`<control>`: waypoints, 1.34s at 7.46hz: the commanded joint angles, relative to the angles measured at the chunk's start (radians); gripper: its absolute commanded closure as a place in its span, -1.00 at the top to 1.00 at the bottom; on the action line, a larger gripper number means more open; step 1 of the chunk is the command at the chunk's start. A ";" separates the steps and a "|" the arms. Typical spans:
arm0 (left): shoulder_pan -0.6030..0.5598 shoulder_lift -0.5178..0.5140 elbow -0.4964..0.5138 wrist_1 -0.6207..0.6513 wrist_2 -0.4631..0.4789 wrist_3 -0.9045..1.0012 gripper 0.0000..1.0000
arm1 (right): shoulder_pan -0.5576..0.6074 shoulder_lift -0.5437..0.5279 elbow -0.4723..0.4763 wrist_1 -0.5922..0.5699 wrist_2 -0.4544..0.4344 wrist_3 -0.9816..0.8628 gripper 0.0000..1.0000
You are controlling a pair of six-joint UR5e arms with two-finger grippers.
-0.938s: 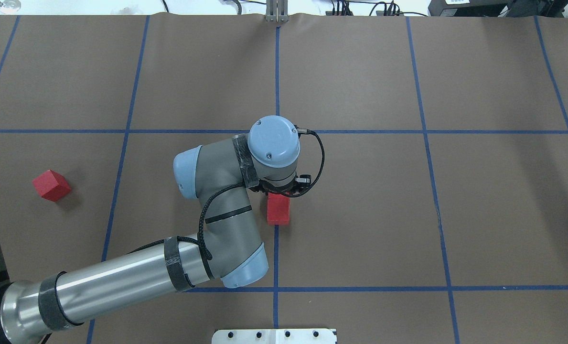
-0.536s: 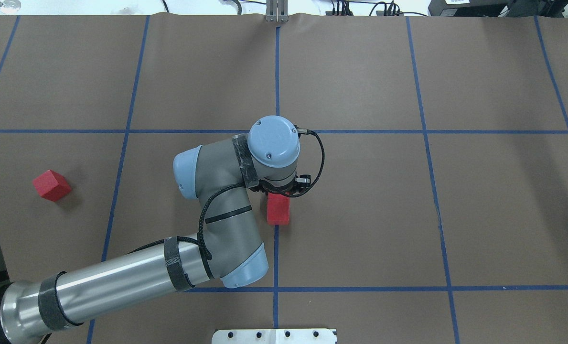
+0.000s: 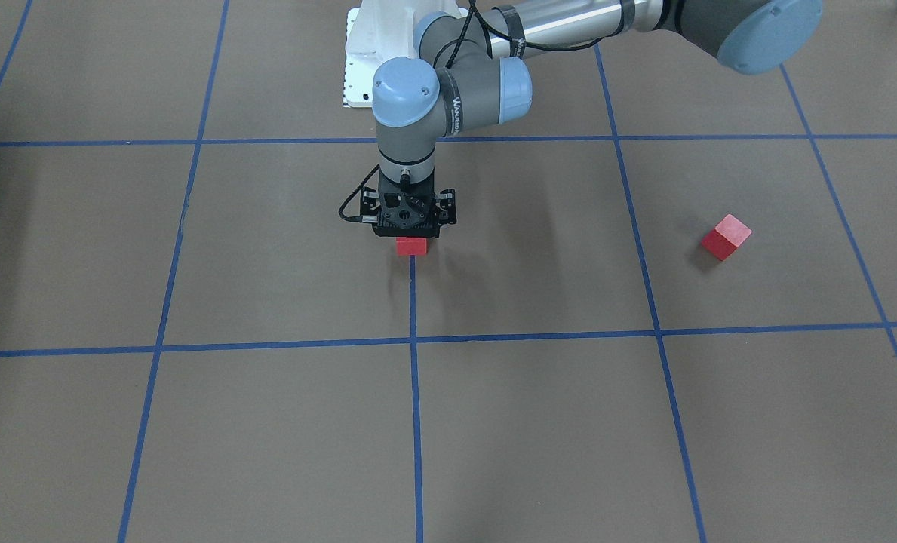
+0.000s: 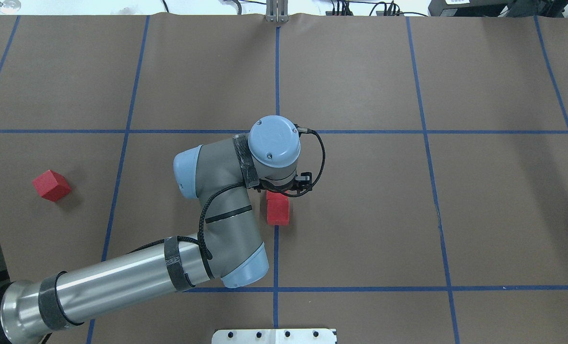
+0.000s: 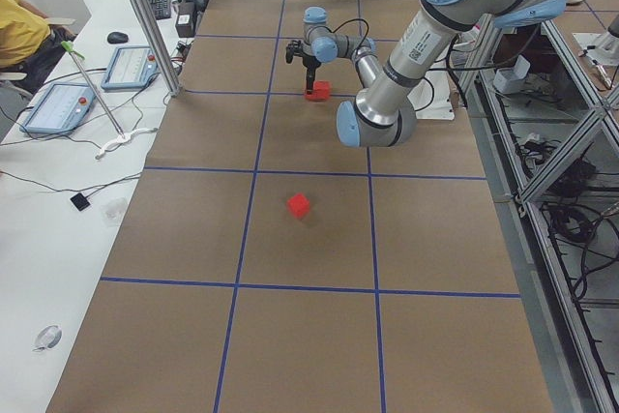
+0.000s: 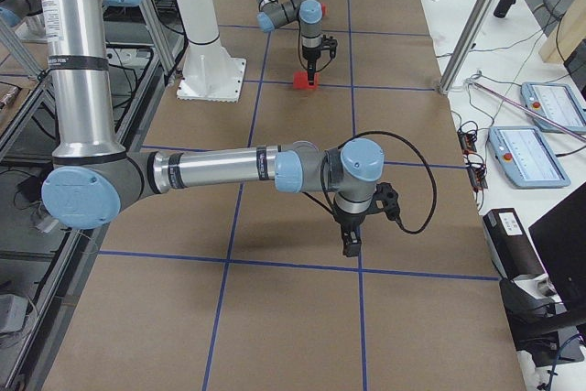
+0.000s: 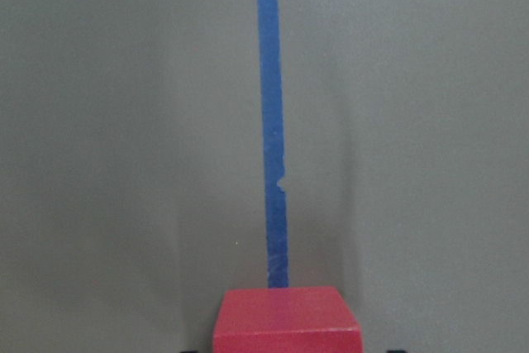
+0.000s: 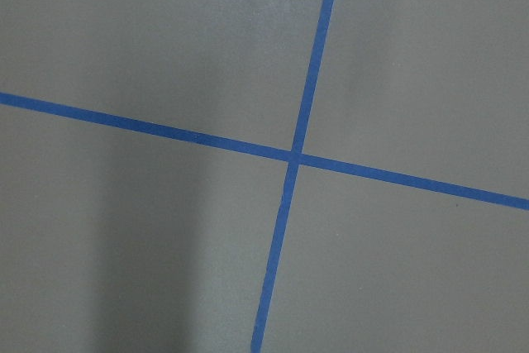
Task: Form red blocks into L shape at center
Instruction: 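Open the left gripper and move it toward the last red cube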
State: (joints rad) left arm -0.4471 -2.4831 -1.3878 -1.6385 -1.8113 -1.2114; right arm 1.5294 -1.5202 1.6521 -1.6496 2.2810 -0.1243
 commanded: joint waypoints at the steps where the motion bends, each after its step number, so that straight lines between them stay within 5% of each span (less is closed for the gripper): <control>1: -0.010 0.001 -0.049 0.043 -0.005 0.024 1.00 | 0.000 0.000 0.000 0.001 0.000 0.000 0.99; 3: -0.025 0.050 -0.284 0.258 -0.006 0.183 1.00 | 0.000 0.000 0.002 -0.001 0.002 0.002 0.99; 6: -0.172 0.373 -0.546 0.255 -0.064 0.476 1.00 | 0.000 0.000 0.003 0.001 0.002 0.011 0.99; 10: -0.422 0.815 -0.533 -0.161 -0.236 0.892 1.00 | 0.000 -0.002 0.005 0.001 0.002 0.011 0.99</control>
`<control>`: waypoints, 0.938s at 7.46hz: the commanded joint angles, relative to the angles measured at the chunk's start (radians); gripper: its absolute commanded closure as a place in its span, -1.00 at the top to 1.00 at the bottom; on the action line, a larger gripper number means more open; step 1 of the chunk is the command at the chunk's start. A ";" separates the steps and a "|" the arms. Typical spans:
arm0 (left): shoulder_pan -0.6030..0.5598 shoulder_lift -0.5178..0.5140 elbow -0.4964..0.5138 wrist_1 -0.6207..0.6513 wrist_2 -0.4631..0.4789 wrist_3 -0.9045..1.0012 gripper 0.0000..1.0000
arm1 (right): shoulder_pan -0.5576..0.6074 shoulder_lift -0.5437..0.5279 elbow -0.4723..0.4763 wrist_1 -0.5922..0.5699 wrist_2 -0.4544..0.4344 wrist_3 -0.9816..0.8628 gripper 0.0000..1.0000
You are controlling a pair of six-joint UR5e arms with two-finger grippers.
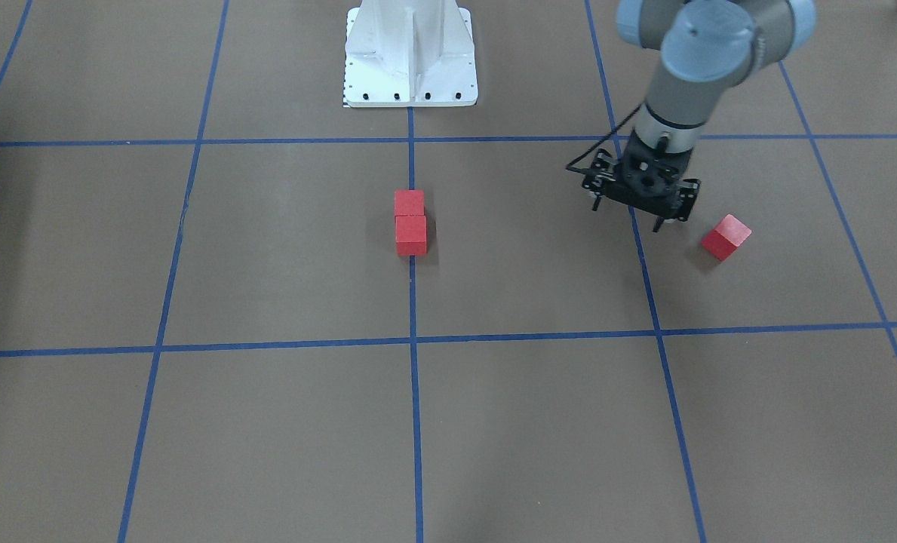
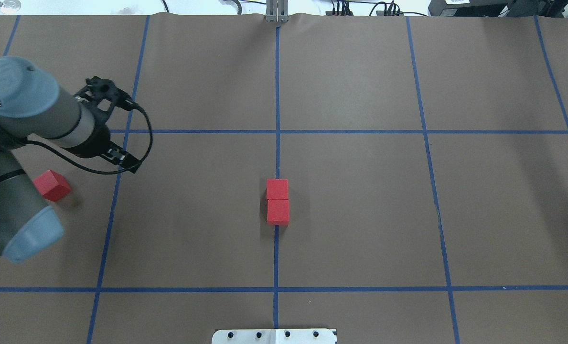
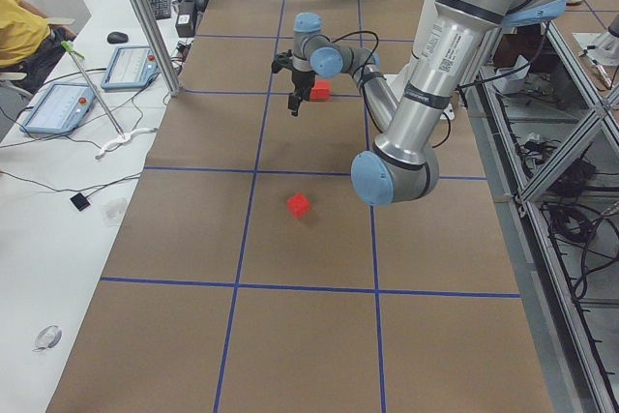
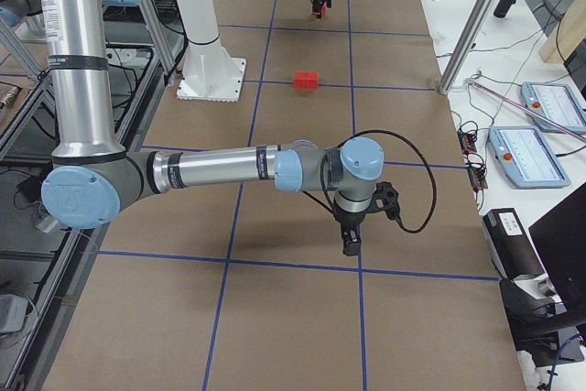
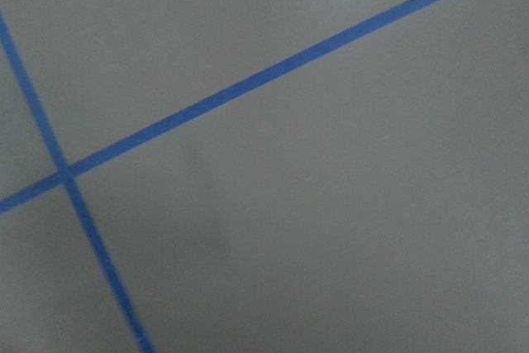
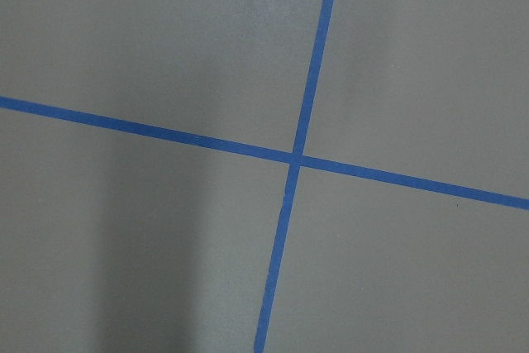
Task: Form red blocks into L shape at center
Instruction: 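Open the left gripper and move it toward the last red cube, then lower the left gripper onto the last red cube and grasp it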
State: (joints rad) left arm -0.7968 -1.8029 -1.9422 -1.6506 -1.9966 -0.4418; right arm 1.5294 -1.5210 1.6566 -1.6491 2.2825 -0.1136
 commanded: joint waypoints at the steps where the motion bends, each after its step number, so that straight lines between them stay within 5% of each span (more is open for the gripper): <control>1: -0.119 0.164 0.066 -0.187 -0.092 0.211 1.00 | 0.000 0.001 -0.001 0.000 0.000 0.000 0.99; 3: -0.154 0.204 0.106 -0.213 -0.097 0.334 1.00 | 0.000 -0.001 0.000 0.000 0.000 0.000 0.99; 5: -0.154 0.267 0.175 -0.413 -0.099 0.328 1.00 | 0.000 -0.001 0.000 0.000 0.000 0.000 0.99; 7: -0.147 0.277 0.207 -0.469 -0.099 0.292 0.99 | 0.000 0.001 0.003 0.000 0.000 0.002 0.99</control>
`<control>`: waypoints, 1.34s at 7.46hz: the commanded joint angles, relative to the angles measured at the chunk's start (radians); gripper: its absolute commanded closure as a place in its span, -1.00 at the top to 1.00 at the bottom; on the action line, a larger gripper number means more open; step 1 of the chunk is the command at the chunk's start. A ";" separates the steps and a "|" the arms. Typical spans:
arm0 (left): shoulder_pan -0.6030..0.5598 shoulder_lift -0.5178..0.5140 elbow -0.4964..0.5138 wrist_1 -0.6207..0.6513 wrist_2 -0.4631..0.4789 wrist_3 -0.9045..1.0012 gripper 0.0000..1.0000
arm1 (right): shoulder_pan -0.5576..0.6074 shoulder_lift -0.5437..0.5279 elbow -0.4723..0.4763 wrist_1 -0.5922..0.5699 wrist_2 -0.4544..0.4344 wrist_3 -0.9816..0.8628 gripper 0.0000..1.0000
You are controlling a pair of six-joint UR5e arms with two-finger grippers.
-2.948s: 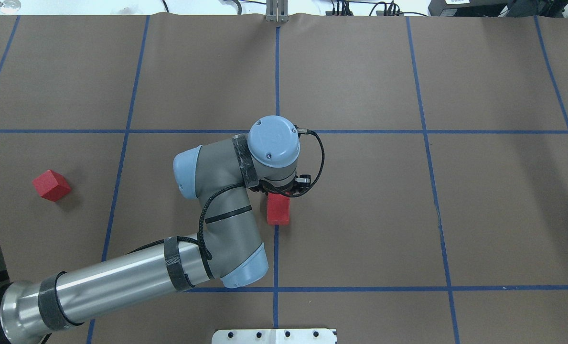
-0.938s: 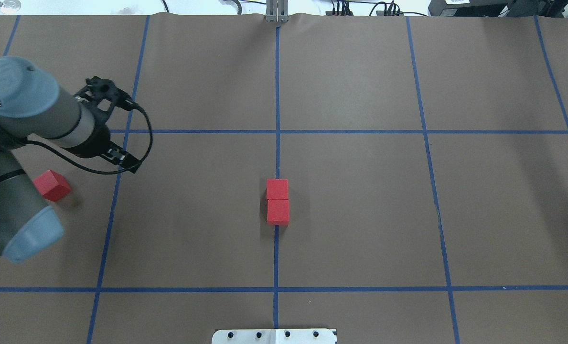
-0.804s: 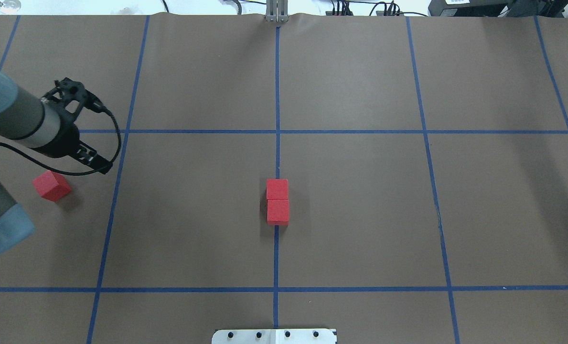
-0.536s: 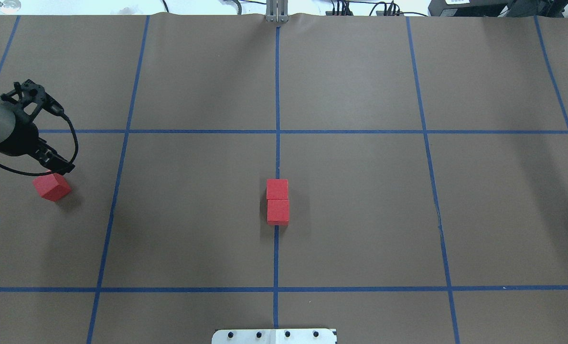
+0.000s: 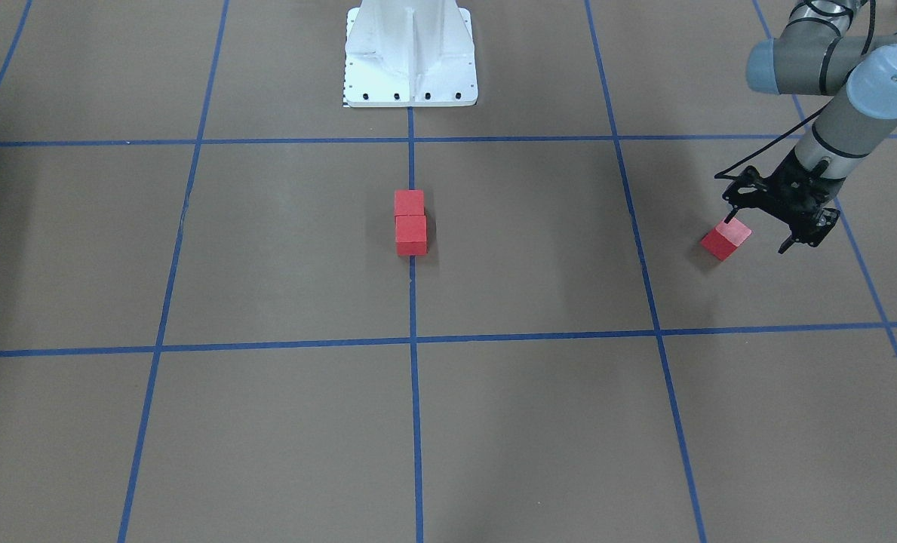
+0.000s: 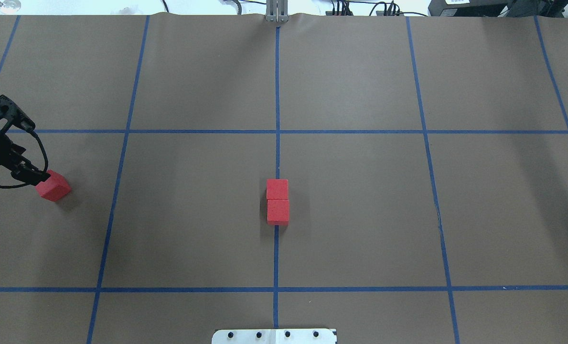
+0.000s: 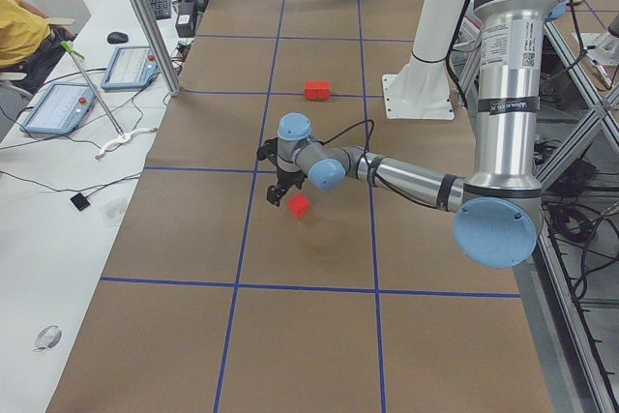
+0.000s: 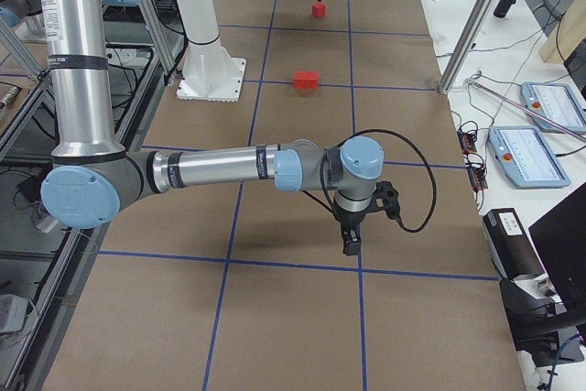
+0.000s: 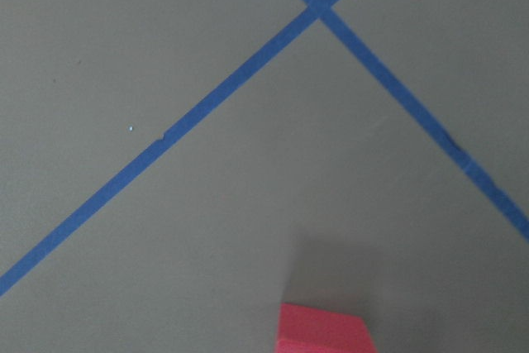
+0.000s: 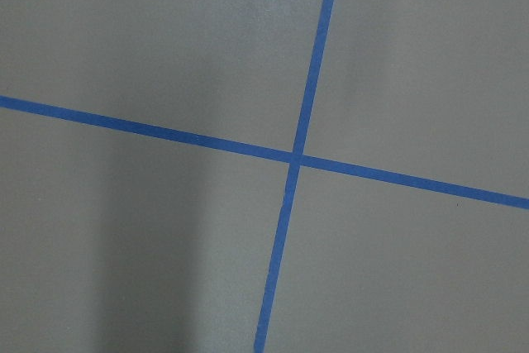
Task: Form red blocks into L shape at center
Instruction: 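Lower the left gripper onto the last red cube and grasp it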
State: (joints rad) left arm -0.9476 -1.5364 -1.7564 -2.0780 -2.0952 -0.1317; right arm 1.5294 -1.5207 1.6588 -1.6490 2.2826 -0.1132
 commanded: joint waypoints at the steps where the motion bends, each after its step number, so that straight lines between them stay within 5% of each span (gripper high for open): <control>1: 0.004 0.013 0.015 -0.045 -0.002 -0.022 1.00 | 0.000 0.001 -0.001 0.000 0.000 0.000 0.99; 10: 0.064 0.025 0.027 -0.079 -0.017 -0.111 1.00 | 0.000 0.001 0.003 0.000 0.000 0.003 0.99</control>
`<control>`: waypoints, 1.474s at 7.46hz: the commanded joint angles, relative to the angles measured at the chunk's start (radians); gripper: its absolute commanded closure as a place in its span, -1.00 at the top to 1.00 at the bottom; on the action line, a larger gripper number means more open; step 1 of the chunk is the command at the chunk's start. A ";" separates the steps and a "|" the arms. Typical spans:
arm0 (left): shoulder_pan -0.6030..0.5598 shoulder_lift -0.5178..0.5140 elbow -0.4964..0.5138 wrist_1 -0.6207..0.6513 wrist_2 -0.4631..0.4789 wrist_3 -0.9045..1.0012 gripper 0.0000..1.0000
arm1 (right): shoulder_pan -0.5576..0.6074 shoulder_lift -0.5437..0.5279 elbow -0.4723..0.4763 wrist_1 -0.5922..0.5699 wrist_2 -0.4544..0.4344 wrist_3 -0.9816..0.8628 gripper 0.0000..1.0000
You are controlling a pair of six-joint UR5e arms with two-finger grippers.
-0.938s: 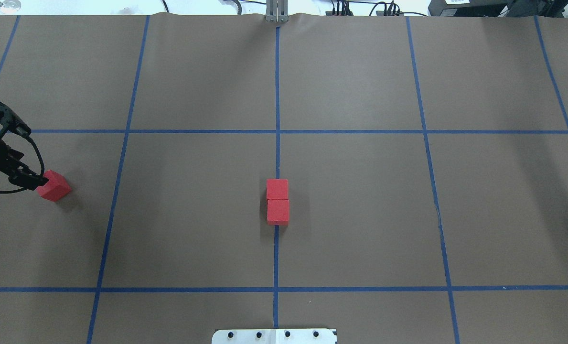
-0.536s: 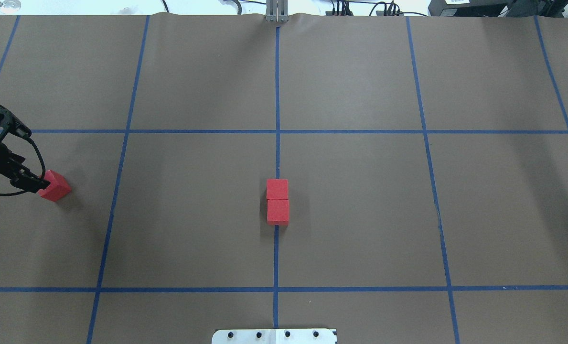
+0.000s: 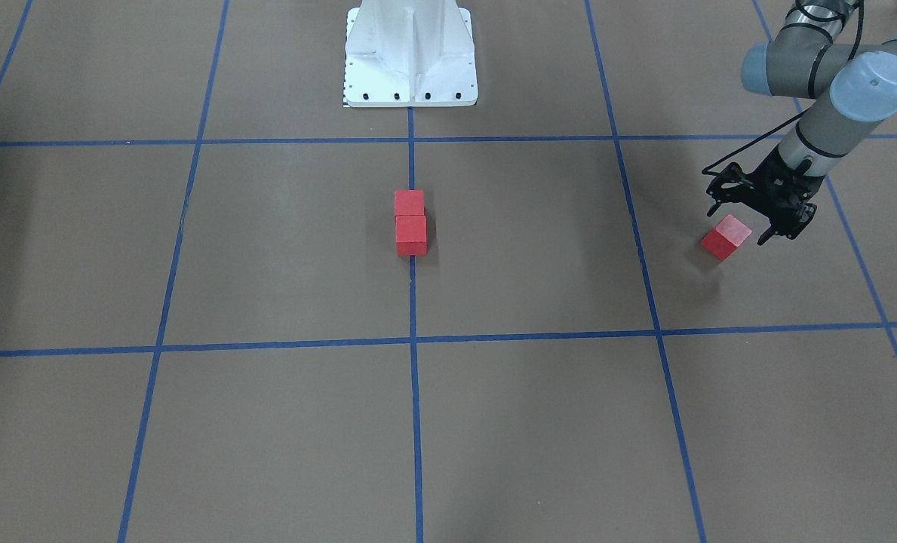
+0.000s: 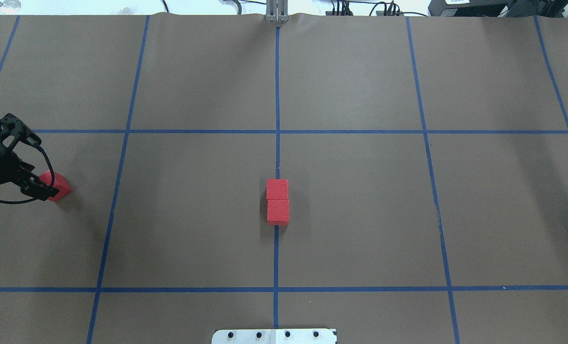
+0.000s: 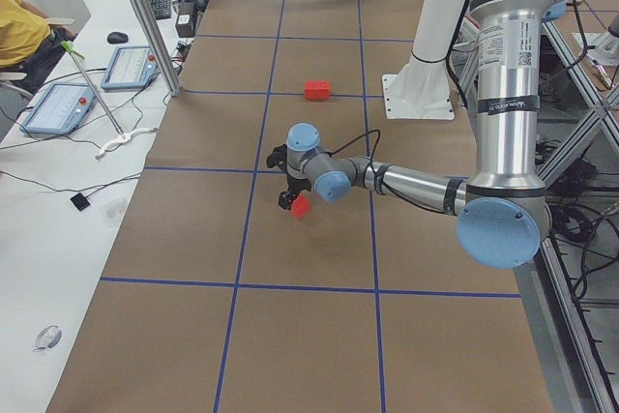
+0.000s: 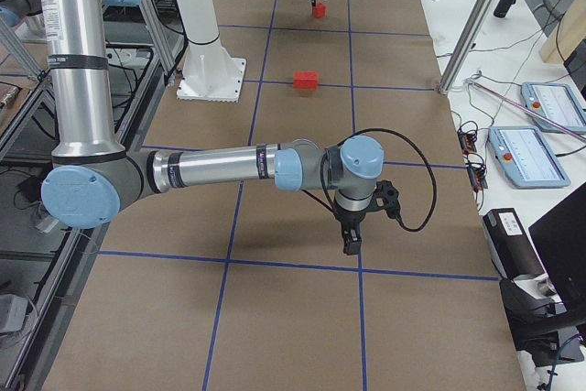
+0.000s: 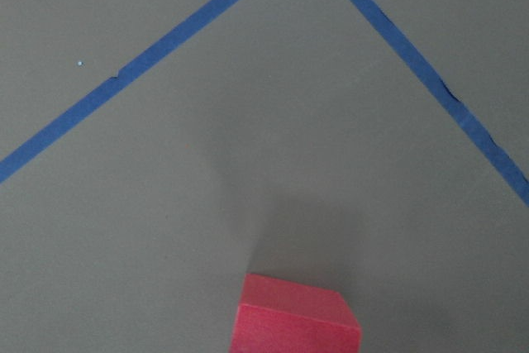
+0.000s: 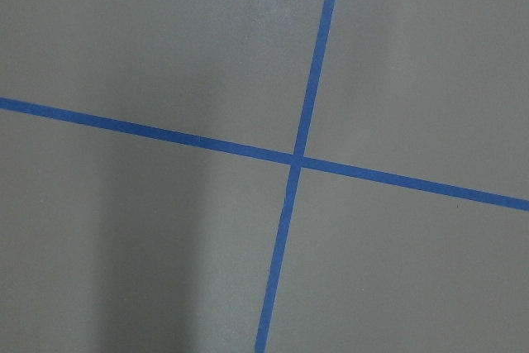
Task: Form red blocks into L shape at center
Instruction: 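Lower the left gripper onto the last red cube and grasp it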
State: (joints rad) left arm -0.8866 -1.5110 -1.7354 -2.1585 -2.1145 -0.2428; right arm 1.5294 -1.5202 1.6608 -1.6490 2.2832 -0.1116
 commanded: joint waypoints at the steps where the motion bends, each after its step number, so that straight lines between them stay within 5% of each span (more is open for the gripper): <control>1: 0.005 0.000 0.010 0.002 0.004 0.002 0.99 | 0.000 0.000 0.001 0.000 0.001 0.003 0.99; 5: 0.021 0.000 0.020 0.002 0.004 0.003 0.89 | 0.000 0.000 -0.003 0.000 -0.001 0.003 0.99; 8: 0.023 0.000 0.033 0.003 0.004 0.010 0.23 | 0.000 0.000 0.001 0.000 -0.001 0.003 0.99; 11: 0.023 -0.001 0.036 0.003 0.005 0.011 0.12 | 0.000 0.000 0.002 0.000 -0.001 0.003 0.99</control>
State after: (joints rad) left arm -0.8637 -1.5113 -1.7010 -2.1554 -2.1096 -0.2320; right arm 1.5294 -1.5202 1.6622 -1.6491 2.2826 -0.1089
